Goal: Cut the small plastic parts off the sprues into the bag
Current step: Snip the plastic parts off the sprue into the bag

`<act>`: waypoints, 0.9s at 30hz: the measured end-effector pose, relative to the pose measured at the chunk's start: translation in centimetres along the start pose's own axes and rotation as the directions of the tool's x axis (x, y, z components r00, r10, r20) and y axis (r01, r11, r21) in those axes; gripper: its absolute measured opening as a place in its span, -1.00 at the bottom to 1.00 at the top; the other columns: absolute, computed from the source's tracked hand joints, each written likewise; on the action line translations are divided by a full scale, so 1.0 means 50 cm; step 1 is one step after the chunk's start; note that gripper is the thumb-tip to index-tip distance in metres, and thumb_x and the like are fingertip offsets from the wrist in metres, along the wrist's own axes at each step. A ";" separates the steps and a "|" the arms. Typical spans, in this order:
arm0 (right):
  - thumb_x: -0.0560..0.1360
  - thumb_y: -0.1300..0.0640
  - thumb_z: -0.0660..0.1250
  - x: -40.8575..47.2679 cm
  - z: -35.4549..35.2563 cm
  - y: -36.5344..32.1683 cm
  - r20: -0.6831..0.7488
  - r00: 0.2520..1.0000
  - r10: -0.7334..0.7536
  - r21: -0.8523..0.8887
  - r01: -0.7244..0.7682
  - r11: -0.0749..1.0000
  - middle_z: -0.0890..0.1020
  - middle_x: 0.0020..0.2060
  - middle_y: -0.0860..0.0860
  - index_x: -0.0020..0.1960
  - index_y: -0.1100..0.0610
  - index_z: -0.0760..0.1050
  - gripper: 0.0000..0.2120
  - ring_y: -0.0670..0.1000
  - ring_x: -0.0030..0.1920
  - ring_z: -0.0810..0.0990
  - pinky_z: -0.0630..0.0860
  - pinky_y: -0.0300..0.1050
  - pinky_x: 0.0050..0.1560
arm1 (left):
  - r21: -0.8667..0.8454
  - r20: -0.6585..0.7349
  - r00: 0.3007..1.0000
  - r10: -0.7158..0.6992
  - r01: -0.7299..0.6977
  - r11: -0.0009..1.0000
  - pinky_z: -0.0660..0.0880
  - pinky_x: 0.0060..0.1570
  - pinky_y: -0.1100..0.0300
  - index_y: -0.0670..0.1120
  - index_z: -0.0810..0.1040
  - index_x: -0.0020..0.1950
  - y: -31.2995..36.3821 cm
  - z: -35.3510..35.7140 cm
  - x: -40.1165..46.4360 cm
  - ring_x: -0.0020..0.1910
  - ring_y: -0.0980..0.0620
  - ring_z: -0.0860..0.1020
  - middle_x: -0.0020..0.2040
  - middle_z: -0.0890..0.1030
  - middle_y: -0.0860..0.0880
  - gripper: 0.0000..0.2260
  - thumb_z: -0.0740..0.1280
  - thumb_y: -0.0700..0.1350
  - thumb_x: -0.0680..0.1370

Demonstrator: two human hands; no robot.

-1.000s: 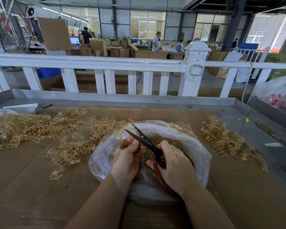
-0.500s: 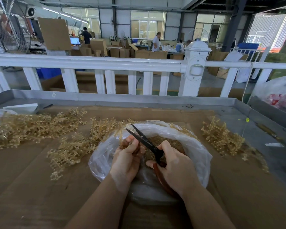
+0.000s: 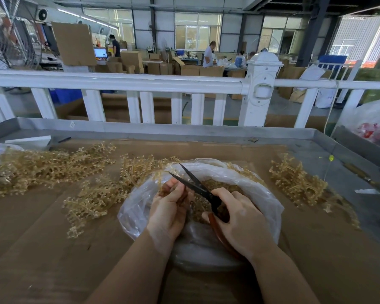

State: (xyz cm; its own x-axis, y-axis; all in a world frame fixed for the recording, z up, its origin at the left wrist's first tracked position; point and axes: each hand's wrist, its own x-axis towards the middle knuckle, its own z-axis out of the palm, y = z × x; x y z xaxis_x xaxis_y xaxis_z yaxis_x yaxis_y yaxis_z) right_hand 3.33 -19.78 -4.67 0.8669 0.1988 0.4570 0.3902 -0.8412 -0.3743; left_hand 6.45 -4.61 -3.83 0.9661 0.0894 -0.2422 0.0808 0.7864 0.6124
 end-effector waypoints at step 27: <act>0.40 -0.27 0.31 0.002 0.002 -0.001 0.049 0.998 -0.029 0.061 0.026 0.998 0.58 -0.06 -0.18 0.09 -0.08 0.39 -0.63 -0.26 -0.12 0.43 0.29 -0.54 -0.21 | 0.051 0.081 0.993 0.085 -0.089 0.995 0.57 -0.36 0.30 -0.16 0.52 -0.16 -0.008 -0.006 0.009 -0.41 0.10 0.60 -0.37 0.64 -0.05 -0.78 0.18 -0.41 0.55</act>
State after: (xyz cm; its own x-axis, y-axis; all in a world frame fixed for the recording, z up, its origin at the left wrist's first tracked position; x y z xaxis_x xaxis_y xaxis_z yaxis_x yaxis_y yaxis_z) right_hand 3.45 -19.64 -4.68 0.8691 0.2478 0.4281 0.4313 -0.8033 -0.4108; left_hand 6.76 -4.73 -4.40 0.9861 0.1059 -0.1279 0.0070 0.7429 0.6694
